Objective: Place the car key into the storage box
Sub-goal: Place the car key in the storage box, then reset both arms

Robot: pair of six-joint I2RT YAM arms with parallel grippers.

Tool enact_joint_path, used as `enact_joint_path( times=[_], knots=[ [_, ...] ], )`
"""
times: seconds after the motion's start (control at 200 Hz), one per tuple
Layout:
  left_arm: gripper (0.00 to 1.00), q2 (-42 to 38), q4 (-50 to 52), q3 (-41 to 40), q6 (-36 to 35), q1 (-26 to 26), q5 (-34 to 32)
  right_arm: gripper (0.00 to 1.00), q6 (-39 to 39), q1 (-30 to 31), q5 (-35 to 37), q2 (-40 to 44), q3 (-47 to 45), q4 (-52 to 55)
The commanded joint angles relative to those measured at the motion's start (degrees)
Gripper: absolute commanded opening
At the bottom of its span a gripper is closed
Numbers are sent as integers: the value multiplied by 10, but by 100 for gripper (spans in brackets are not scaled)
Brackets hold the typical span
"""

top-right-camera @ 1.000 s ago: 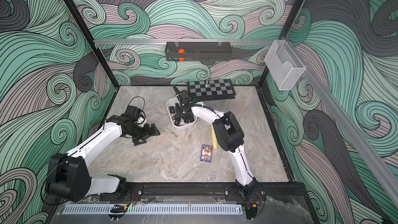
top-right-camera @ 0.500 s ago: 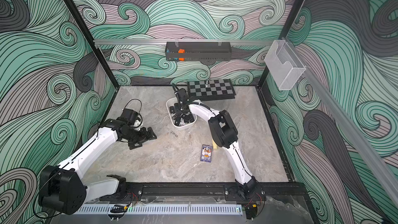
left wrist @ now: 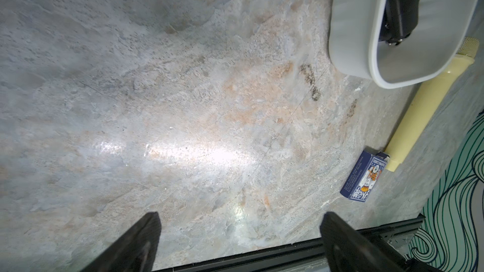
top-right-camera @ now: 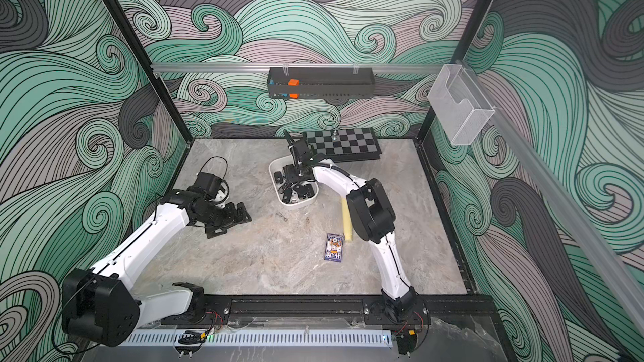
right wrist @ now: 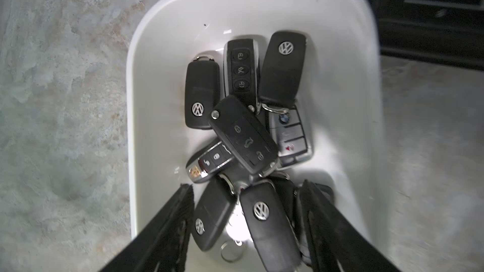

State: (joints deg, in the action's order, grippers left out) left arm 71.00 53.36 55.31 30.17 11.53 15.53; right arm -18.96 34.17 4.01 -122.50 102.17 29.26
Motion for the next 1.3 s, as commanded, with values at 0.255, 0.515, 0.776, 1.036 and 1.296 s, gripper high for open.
enact_joint_path(
  times=[0.255, 0.515, 0.776, 1.036, 1.296],
  knots=[
    [96, 58, -8, 78, -63, -8, -78, 72, 85, -47, 81, 279, -258, -42],
    [98, 59, -86, 64, -146, -22, -227, 74, 185, -116, 178, 442, -493, -180],
    [98, 7, -357, -112, -214, -63, -405, 76, 192, -246, 183, 480, -695, -438],
    [99, 60, -646, -223, -231, -103, -392, 81, 207, -273, 160, 396, -787, -742],
    [99, 148, -886, -273, -253, -118, -333, 99, 223, -283, 89, 331, -815, -851]
  ],
)
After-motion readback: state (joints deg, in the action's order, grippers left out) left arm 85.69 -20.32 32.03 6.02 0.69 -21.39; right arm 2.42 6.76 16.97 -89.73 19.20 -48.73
